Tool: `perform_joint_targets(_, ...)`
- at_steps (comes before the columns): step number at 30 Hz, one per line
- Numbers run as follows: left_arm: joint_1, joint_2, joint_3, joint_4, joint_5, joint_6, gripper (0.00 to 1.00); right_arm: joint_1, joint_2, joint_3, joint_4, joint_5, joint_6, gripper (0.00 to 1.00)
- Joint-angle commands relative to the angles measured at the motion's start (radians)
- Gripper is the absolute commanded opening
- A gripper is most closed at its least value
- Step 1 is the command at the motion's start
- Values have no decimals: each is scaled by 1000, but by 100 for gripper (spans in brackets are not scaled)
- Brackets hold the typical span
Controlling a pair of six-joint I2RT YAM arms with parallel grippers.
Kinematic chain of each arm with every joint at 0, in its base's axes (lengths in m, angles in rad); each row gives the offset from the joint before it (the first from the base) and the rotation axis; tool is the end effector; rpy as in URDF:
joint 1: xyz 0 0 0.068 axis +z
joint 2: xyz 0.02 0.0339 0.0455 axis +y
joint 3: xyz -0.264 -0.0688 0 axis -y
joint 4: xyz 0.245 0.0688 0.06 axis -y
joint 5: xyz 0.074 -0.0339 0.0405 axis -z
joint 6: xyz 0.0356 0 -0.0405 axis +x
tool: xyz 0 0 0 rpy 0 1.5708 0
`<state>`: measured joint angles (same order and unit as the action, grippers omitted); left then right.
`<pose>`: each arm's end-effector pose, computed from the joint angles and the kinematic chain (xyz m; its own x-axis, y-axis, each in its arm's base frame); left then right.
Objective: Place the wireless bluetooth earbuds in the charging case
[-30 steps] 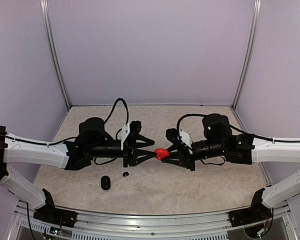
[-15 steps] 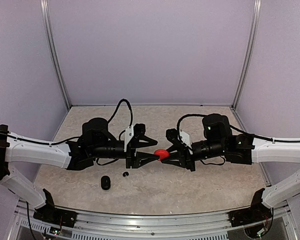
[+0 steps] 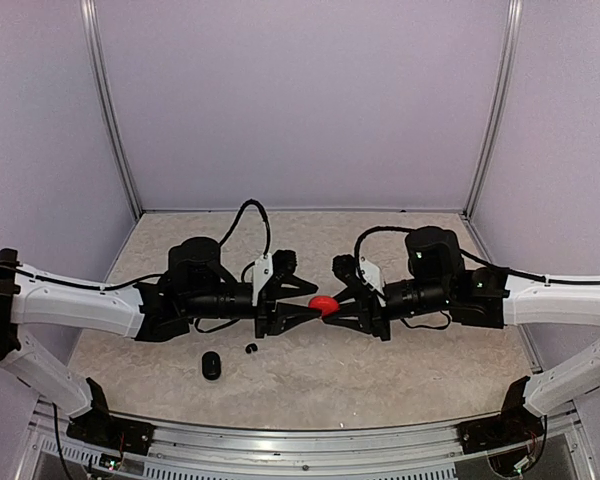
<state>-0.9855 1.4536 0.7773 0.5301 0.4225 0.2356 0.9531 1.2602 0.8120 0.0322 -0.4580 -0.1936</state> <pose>0.1663 -0.2774 0.2536 0.1515 0.1568 -0.9759 0.9760 0.1328 0.1729 0.1511 0.2398 0.2700 -0.0439 -0.3598 -0.9320 -0.9924 0.1228 -0.0006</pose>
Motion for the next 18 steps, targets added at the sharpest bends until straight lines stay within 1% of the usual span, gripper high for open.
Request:
perform_joint_targets(1,16,-44,-10,35,-74,-4,45,6,-10,-1,-8,-41,-10,13)
perform_joint_targets(6,27,-62,-28,55,-82,-19,43,5,-17,-9,-6,-43,-9,13)
perform_joint_targets(18,32,-68,-45,75,-134,-18,44,6,-22,-10,-4,-73,-9,13)
